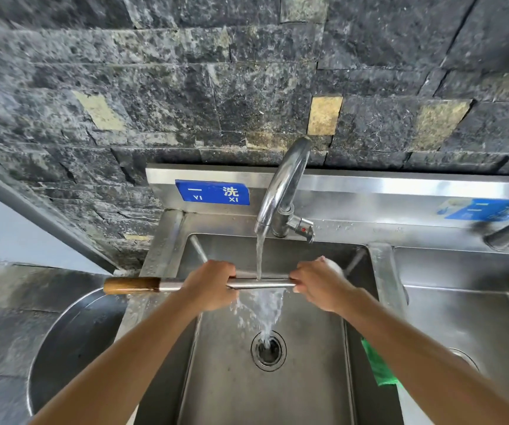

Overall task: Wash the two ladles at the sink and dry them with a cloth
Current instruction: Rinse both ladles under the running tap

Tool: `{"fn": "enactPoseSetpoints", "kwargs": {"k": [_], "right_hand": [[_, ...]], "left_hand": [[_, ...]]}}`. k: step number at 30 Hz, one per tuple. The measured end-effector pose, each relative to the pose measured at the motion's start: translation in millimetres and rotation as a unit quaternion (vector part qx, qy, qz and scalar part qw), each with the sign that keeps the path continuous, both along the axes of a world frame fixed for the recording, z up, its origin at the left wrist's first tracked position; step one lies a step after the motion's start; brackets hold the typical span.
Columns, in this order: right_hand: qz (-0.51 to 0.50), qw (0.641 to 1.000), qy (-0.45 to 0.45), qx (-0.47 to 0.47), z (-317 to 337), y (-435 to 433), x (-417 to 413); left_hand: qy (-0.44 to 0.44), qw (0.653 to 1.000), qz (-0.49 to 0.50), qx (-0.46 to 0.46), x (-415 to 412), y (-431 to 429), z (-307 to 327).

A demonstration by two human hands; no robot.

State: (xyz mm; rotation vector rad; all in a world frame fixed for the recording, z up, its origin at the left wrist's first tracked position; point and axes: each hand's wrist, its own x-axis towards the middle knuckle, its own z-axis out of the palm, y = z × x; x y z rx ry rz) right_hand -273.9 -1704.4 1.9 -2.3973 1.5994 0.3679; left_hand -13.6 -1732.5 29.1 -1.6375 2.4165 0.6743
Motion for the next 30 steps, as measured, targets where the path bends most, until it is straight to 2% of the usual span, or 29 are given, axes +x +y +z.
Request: {"fn": "enactPoseSetpoints", "kwargs": {"k": [6,15,20,25,27,28,30], "right_hand": [[-0.042,0.986,-0.159,0.030,-33.8,6.1,52.2],[-0.105,0.956,-0.275,0.013,-50.4,21.2,88.8],[-0.160,0.940,-0.300,-0.013,-68.0,52.6,69.1],[-0.222,0.934,-0.273,0.064,-78.4,82.9,66.7],[-0.241,0.929,-0.262,0.099,-78.3,87.5,72.9],[-0.251,0.926,-0.260,0.111,-77.1,90.4,77.5],[-0.272,0.912,-0.275,0.133,-74.4,96.0,87.5]], "left_hand": [[-0.095,0.995,-0.017,-0.032,20.5,4.7,10.7],[-0.144,0.986,0.052,-0.071,42.1,42.6,17.2],[-0.122,0.982,0.126,-0.064,46.2,76.2,9.4],[-0.117,0.974,0.191,-0.032,58.5,107.7,-7.6],[-0.082,0.966,0.243,0.037,62.0,117.2,-18.4],[-0.034,0.954,0.285,0.084,61.5,122.7,-24.4],[0.101,0.893,0.395,0.190,54.5,133.9,-37.6]]}}
